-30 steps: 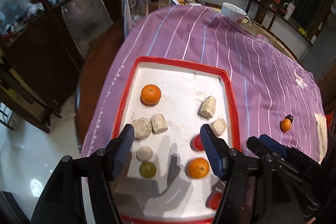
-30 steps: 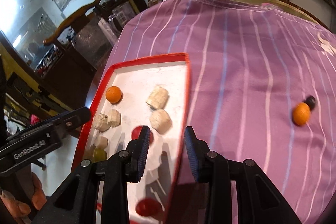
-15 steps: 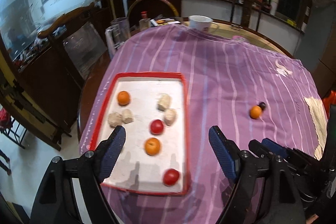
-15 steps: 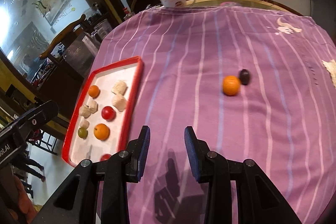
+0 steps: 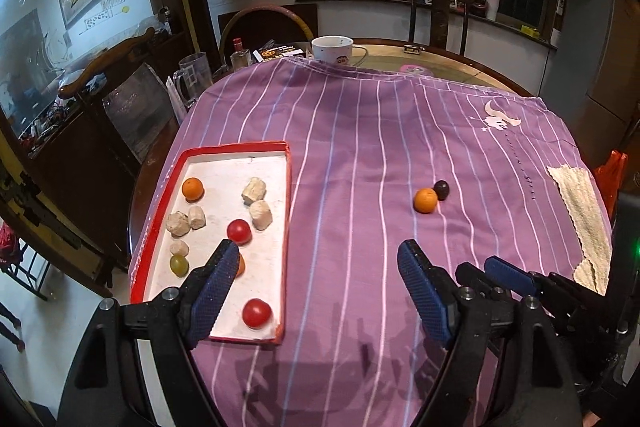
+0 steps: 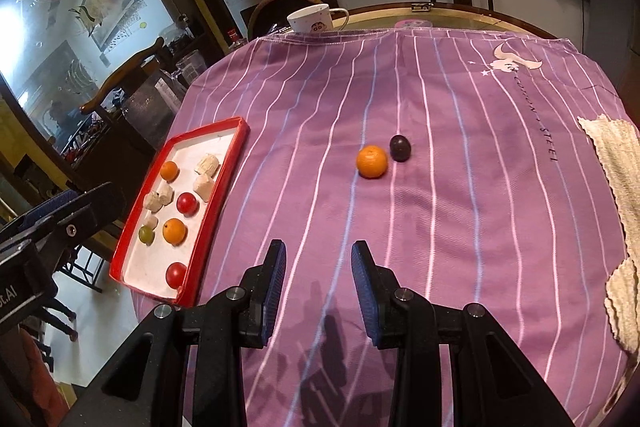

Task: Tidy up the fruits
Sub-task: 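Move both open tools back toward the orange and dark plum on the cloth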

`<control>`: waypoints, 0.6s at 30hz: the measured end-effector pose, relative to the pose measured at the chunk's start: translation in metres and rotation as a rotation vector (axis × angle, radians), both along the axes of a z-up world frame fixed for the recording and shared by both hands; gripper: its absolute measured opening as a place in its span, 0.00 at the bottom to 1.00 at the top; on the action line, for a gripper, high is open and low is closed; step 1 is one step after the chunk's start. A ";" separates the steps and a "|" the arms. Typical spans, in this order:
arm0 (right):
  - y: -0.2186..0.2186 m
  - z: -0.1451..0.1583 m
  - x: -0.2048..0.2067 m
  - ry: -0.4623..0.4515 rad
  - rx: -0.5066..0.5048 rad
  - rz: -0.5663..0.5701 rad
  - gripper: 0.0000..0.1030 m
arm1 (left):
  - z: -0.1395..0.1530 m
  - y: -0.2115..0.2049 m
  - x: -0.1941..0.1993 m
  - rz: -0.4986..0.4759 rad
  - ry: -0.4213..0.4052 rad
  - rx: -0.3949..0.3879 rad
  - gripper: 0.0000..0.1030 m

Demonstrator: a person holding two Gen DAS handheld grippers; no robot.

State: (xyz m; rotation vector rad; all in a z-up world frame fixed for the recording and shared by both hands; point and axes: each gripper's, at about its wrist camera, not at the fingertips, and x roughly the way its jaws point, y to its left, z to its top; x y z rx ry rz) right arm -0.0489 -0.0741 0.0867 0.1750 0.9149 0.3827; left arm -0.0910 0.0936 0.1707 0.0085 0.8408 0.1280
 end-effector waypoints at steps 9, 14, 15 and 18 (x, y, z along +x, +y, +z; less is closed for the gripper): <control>-0.018 0.002 0.001 -0.008 0.018 0.008 0.37 | 0.001 -0.017 -0.003 0.001 0.009 -0.004 0.78; -0.025 -0.001 0.004 0.002 0.030 0.005 0.37 | -0.003 -0.022 0.002 -0.001 0.025 -0.009 0.78; -0.025 -0.002 0.004 0.004 0.031 0.004 0.37 | -0.004 -0.023 0.003 -0.001 0.027 -0.009 0.78; -0.027 -0.006 0.007 0.015 0.034 0.002 0.37 | -0.008 -0.023 0.008 -0.005 0.042 -0.014 0.79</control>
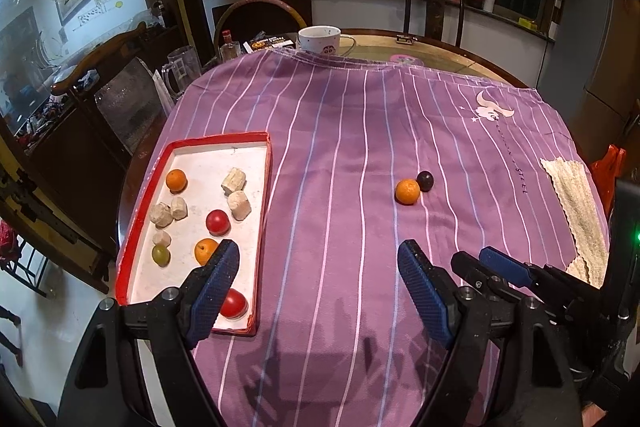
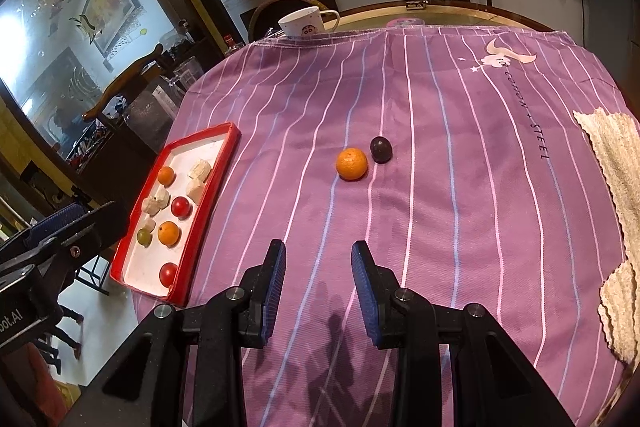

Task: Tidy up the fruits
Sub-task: 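Move both open tools back toward the orange and dark plum on the cloth, then grasp the orange with the left tool while the right tool grasps the dark plum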

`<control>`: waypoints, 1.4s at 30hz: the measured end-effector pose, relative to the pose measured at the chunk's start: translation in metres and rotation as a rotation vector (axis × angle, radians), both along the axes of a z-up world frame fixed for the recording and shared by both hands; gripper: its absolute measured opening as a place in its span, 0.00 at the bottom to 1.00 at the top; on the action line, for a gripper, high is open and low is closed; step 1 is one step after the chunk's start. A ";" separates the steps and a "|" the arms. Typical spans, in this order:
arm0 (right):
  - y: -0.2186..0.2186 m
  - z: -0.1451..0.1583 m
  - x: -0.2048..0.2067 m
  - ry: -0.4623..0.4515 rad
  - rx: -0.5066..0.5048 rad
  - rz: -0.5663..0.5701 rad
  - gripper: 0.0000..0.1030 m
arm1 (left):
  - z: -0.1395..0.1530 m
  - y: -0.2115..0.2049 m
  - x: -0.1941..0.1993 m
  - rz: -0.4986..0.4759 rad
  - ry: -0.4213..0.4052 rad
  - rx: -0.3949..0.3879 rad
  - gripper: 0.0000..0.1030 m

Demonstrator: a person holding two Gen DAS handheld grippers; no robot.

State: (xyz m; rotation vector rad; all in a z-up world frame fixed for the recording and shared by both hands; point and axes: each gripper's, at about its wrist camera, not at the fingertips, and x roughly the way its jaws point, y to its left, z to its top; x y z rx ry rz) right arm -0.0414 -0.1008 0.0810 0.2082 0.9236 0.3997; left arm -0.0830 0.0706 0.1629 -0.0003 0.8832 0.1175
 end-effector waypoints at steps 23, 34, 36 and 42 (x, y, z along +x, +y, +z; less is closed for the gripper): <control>-0.021 -0.039 0.140 0.111 0.005 -0.109 0.37 | -0.091 0.028 0.044 -0.008 0.203 -0.151 0.79; 0.005 -0.078 0.180 0.185 -0.043 -0.051 0.37 | -0.108 0.032 0.058 0.000 0.243 -0.169 0.79; 0.007 -0.077 0.177 0.170 -0.059 -0.040 0.34 | -0.110 0.029 0.063 -0.011 0.250 -0.172 0.79; -0.017 -0.067 0.165 0.149 -0.022 -0.069 0.28 | -0.110 0.008 0.092 -0.090 0.249 -0.186 0.78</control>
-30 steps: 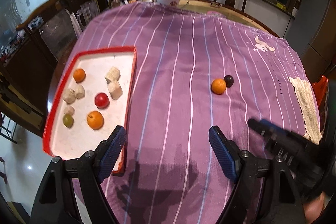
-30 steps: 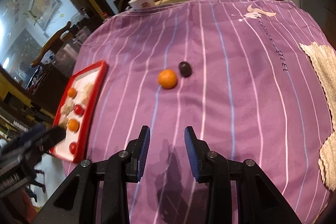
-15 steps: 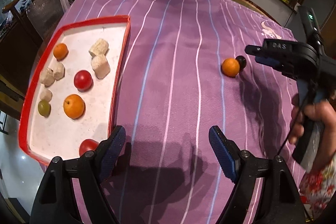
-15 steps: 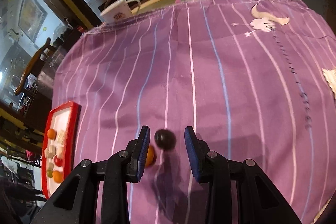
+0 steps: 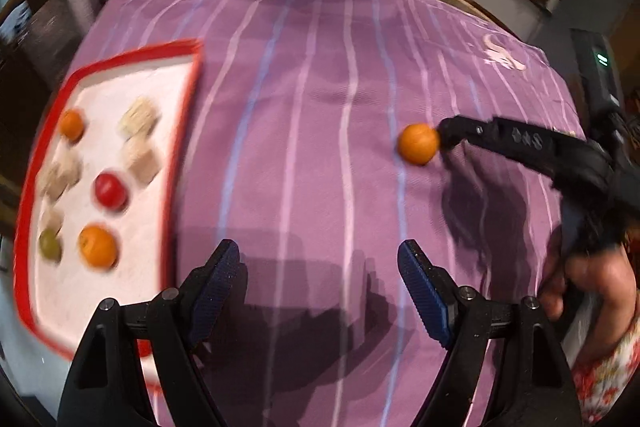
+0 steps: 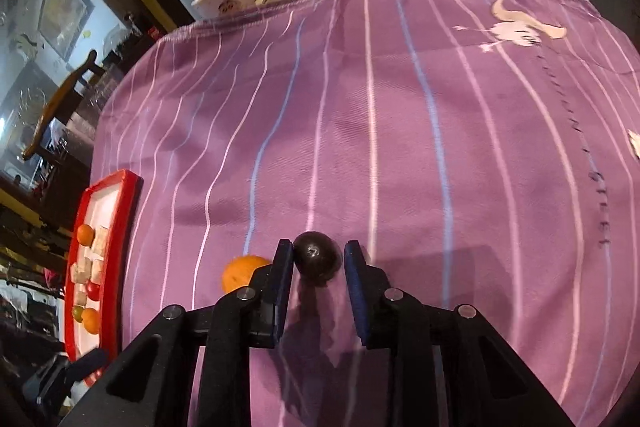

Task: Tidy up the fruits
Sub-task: 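Grasp the orange with the left tool while the right tool grasps the dark plum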

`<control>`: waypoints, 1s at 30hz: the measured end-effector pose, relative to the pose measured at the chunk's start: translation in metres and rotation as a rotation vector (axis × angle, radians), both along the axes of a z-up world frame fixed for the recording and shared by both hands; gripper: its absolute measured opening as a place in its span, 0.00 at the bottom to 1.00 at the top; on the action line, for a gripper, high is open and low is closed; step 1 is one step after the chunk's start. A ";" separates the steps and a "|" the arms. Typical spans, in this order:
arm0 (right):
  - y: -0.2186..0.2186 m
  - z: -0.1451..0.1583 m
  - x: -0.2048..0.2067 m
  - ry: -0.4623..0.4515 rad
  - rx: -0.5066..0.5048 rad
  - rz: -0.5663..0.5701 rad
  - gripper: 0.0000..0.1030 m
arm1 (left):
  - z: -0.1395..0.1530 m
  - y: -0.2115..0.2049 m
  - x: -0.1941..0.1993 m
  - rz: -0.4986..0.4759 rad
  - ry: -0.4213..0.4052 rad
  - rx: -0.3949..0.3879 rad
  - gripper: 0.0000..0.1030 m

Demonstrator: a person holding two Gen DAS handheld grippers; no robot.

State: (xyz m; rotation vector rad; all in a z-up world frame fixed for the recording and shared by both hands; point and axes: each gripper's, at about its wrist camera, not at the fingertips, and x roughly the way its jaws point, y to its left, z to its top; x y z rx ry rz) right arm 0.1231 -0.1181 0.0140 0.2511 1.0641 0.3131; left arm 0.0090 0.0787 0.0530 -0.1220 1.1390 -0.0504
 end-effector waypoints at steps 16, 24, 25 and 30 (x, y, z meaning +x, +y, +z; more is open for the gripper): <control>-0.046 0.010 -0.029 -0.021 0.068 -0.029 0.30 | -0.035 -0.067 0.093 -0.249 -0.029 0.030 0.56; -0.008 0.008 -0.006 -0.021 0.036 0.055 0.31 | -0.027 -0.043 0.081 -0.198 -0.009 -0.013 0.30; -0.002 0.006 -0.004 -0.021 0.020 0.069 0.31 | -0.027 -0.039 0.078 -0.190 -0.007 -0.016 0.30; 0.021 -0.009 0.005 -0.018 -0.077 0.109 0.32 | -0.033 -0.027 0.075 -0.167 -0.003 -0.038 0.33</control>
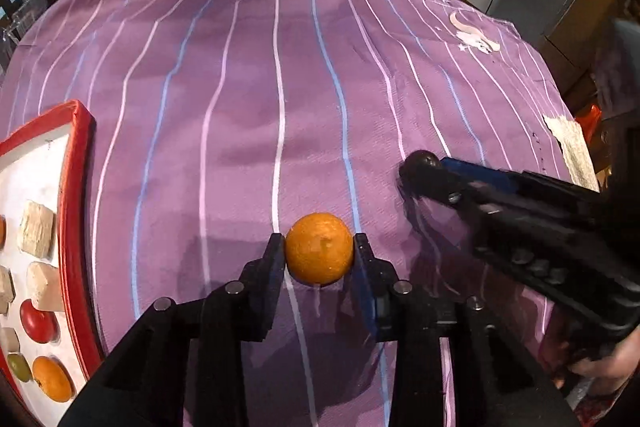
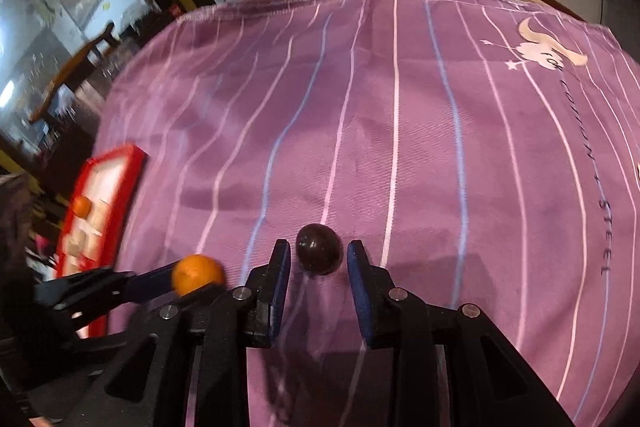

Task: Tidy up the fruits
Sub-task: 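Grasp the orange with the left tool while the right tool grasps the dark plum, then place the orange in the tray with the left tool while the right tool places the plum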

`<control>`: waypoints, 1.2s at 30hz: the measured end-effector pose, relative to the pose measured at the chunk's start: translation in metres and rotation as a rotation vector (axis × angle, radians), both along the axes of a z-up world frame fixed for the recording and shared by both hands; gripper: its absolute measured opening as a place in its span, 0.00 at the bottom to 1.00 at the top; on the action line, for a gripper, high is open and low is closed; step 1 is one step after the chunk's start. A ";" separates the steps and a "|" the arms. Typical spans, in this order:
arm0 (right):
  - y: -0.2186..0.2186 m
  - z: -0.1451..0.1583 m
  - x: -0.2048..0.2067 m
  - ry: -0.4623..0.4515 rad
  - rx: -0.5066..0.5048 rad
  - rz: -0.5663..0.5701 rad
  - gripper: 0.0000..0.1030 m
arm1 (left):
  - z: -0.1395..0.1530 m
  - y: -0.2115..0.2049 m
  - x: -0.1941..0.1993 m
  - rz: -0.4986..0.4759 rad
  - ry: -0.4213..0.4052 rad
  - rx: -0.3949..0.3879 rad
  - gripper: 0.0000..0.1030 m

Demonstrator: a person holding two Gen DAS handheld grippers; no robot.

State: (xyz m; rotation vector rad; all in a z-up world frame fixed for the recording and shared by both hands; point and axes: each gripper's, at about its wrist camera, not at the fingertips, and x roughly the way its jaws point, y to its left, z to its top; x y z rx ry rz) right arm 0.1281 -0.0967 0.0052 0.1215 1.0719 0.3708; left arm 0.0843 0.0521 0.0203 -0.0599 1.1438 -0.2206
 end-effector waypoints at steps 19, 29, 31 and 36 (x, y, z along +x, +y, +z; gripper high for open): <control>-0.002 0.023 -0.035 -0.021 0.092 -0.036 0.25 | 0.028 0.050 -0.046 0.111 -0.019 -0.114 0.30; 0.073 0.050 -0.067 -0.017 0.163 0.079 0.25 | 0.049 0.163 -0.105 0.302 -0.048 -0.054 0.30; 0.098 0.053 -0.075 -0.015 0.173 0.119 0.25 | 0.047 0.189 -0.116 0.342 -0.036 -0.033 0.30; 0.162 0.051 -0.098 0.022 0.201 0.228 0.25 | 0.036 0.239 -0.138 0.412 -0.006 -0.024 0.30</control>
